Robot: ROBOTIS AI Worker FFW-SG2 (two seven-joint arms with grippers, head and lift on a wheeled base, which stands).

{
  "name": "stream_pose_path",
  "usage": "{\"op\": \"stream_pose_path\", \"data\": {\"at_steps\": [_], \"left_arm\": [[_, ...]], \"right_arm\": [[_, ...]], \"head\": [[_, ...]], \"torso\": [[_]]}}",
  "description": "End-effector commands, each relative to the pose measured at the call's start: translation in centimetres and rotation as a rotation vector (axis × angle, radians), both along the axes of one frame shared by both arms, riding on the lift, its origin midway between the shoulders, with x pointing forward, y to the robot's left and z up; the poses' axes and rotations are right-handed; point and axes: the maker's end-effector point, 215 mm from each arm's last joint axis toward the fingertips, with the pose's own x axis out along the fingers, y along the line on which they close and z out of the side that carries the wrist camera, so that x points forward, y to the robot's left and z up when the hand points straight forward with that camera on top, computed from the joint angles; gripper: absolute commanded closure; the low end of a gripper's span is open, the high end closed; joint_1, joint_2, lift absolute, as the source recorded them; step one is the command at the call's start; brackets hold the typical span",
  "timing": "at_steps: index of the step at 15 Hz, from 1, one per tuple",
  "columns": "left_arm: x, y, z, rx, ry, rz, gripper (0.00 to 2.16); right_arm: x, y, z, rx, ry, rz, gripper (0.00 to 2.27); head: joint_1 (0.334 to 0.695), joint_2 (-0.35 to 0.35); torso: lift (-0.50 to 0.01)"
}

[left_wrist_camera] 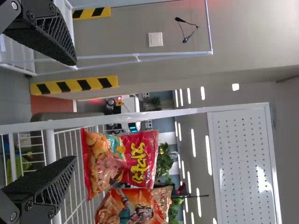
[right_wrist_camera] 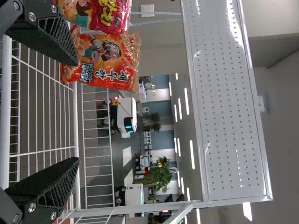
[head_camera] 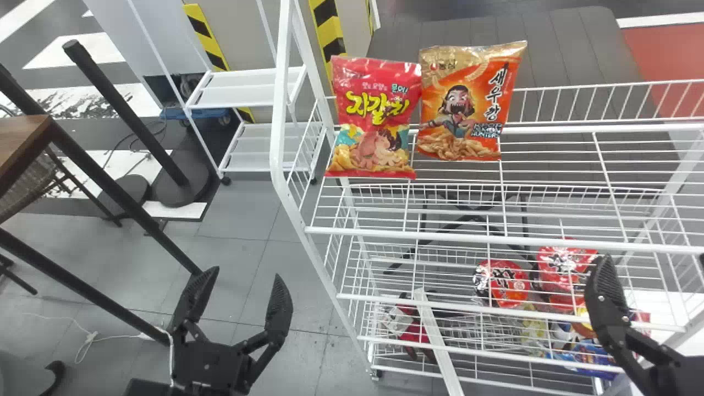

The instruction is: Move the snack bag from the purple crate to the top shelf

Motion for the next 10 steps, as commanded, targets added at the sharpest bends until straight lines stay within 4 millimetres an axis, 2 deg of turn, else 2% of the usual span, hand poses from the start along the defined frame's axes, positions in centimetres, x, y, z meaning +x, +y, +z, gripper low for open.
{"op": "stream_pose_path", "data": {"at_steps": [1, 10], "left_arm": [[0.12, 0.01, 0.02, 0.000, 0.000, 0.000, 0.10], [0.48, 0.14, -0.30, -0.001, 0.005, 0.003, 0.10]], "right_arm": [[0.02, 0.13, -0.11, 0.002, 0.005, 0.002, 0.08], [0.30, 0.02, 0.16, 0.004, -0.003, 0.000, 0.08]], "head": [[0.695, 0.248], [0.695, 0.247]], "torso": [[-0.025], [-0.061]]}}
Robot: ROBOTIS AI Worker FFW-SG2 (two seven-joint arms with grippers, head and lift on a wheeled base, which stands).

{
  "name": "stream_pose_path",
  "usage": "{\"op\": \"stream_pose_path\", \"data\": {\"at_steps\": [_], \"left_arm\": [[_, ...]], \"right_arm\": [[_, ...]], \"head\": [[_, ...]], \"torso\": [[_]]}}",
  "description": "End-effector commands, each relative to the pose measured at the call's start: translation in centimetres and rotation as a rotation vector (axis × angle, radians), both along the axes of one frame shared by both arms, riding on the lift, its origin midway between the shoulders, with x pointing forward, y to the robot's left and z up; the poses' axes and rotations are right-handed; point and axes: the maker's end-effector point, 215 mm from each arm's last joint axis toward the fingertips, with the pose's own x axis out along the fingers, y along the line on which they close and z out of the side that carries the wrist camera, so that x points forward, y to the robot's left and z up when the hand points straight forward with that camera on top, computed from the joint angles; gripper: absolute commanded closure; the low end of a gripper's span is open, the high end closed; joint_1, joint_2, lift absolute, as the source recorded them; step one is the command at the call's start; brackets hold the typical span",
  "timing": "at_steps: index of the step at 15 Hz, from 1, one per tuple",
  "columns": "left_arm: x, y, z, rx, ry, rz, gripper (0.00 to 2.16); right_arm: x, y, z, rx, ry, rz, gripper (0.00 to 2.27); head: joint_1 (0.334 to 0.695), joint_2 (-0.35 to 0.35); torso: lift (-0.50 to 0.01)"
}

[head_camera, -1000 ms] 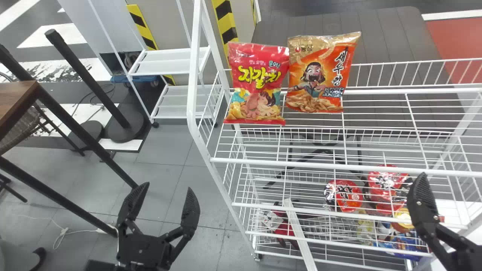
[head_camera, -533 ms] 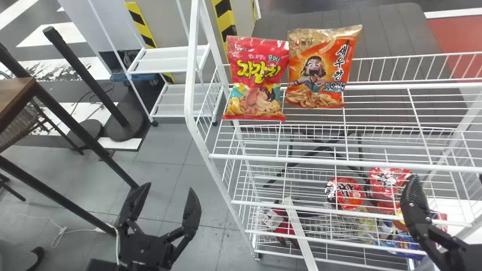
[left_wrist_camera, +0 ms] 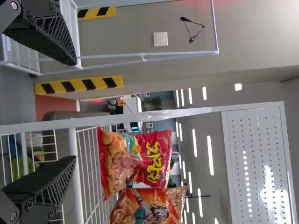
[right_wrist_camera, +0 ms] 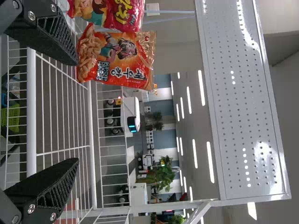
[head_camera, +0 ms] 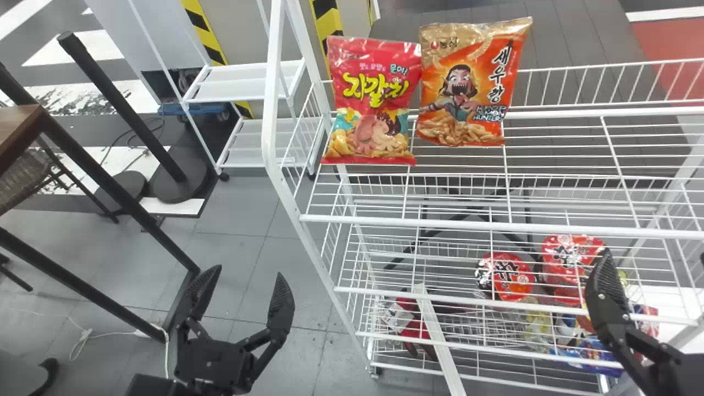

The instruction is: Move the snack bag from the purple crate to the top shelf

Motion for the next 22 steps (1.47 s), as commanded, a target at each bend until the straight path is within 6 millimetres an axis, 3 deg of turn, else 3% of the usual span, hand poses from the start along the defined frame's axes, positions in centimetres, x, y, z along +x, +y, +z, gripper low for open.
{"op": "stream_pose_path", "data": {"at_steps": [1, 22], "left_arm": [[0.1, 0.0, -0.2, -0.001, 0.002, 0.000, 0.10], [1.3, 0.2, -1.0, -0.003, 0.028, 0.007, 0.10]], "right_arm": [[0.0, 0.0, 0.0, 0.000, 0.000, 0.000, 0.08], [2.0, 0.0, -1.7, -0.022, 0.059, 0.005, 0.07]], "head": [[0.695, 0.248], [0.695, 0.239]], "torso": [[-0.065], [-0.149]]}}
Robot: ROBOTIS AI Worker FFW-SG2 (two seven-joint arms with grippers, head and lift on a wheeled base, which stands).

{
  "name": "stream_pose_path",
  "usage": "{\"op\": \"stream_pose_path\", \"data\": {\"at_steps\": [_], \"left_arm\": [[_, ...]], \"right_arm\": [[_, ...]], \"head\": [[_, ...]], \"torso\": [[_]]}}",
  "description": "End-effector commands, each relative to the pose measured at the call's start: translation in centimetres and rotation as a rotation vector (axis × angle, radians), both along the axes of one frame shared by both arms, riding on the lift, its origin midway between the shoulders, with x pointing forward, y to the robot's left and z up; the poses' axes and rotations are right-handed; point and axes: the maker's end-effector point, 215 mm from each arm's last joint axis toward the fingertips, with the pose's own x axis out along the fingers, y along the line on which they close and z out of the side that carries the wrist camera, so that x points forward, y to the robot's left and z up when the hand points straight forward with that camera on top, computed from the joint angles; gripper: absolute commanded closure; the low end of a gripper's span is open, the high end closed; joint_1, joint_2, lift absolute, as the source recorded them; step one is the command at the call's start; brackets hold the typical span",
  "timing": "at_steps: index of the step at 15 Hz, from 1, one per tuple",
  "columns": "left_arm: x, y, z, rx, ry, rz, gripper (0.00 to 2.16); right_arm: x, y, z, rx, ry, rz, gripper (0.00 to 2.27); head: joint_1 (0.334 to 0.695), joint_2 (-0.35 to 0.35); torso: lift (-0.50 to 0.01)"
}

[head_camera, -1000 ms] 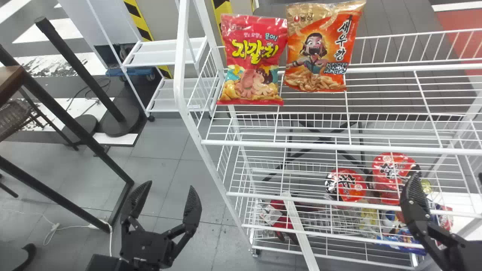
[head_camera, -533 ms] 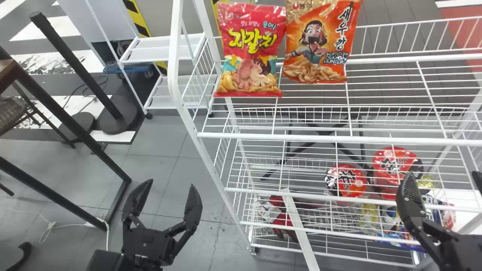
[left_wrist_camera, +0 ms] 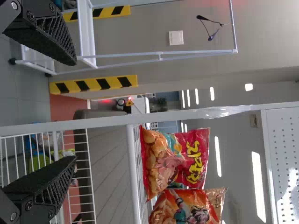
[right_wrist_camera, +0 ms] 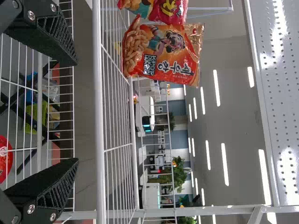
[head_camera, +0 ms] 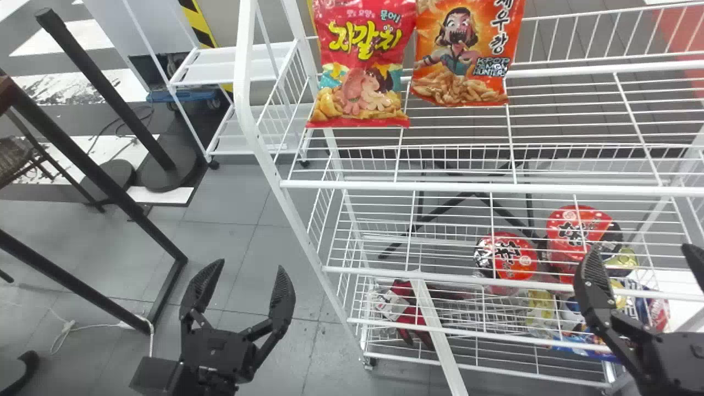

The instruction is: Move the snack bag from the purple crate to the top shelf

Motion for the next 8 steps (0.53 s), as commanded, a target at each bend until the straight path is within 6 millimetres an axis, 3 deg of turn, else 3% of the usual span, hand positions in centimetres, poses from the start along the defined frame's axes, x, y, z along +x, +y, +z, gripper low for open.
{"op": "stream_pose_path", "data": {"at_steps": [1, 8], "left_arm": [[0.08, 0.05, -0.05, 0.000, 0.001, 0.001, 0.10], [0.15, 0.75, -0.23, -0.002, 0.003, 0.013, 0.10]], "right_arm": [[0.17, -0.03, -0.19, -0.001, 0.002, 0.000, 0.07], [0.59, 0.29, -0.85, 0.000, 0.004, 0.005, 0.07]], "head": [[0.695, 0.239], [0.695, 0.245]], "torso": [[-0.153], [-0.180]]}}
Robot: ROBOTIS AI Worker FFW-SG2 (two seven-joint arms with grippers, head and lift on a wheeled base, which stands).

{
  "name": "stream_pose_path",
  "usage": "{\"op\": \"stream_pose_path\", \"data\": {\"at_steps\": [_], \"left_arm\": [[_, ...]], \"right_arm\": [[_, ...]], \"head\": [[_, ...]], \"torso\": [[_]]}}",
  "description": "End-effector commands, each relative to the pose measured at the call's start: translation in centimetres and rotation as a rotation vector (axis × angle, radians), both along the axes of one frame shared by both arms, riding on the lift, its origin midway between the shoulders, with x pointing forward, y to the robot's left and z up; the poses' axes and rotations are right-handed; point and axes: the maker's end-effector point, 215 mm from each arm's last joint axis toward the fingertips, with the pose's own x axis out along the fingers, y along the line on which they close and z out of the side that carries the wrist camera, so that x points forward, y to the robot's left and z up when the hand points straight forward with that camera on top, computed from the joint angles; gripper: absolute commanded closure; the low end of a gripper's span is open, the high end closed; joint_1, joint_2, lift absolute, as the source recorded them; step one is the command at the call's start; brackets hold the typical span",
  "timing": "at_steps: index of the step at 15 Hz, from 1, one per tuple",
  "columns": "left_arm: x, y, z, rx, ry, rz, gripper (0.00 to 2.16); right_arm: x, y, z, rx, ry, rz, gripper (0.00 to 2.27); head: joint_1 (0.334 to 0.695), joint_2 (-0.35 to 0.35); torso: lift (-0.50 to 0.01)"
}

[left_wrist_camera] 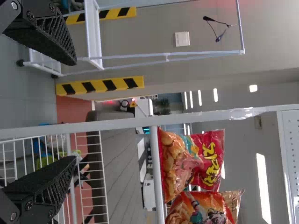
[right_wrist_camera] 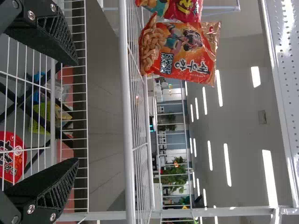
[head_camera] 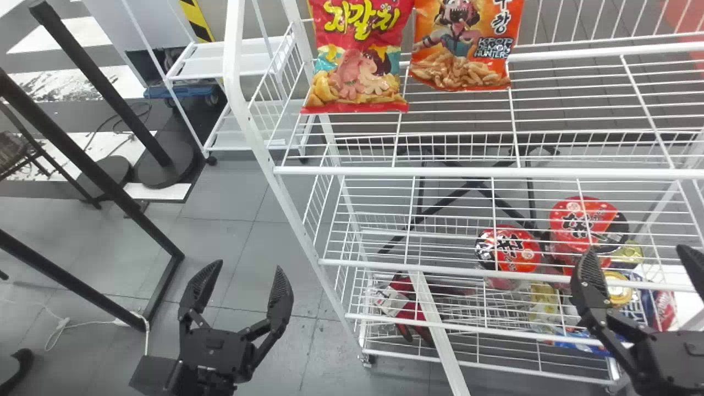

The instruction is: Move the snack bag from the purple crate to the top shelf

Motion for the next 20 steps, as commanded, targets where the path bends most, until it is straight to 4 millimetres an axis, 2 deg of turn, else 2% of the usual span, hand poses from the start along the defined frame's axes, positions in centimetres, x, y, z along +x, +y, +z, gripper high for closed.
{"op": "stream_pose_path", "data": {"at_steps": [1, 9, 20], "left_arm": [[0.04, 0.26, 0.00, -0.002, -0.001, 0.005, 0.10], [0.44, 0.42, -0.51, 0.000, 0.007, 0.008, 0.10], [0.63, 0.38, -0.63, -0.004, 0.008, 0.009, 0.10]], "right_arm": [[0.23, 0.08, -0.08, 0.000, -0.001, 0.001, 0.07], [0.61, 0.02, -0.74, -0.001, 0.007, 0.000, 0.07], [0.79, 0.01, -0.66, 0.000, 0.006, 0.000, 0.06]], "head": [[0.695, 0.249], [0.695, 0.253], [0.695, 0.249]], "torso": [[-0.184], [-0.217], [-0.260]]}}
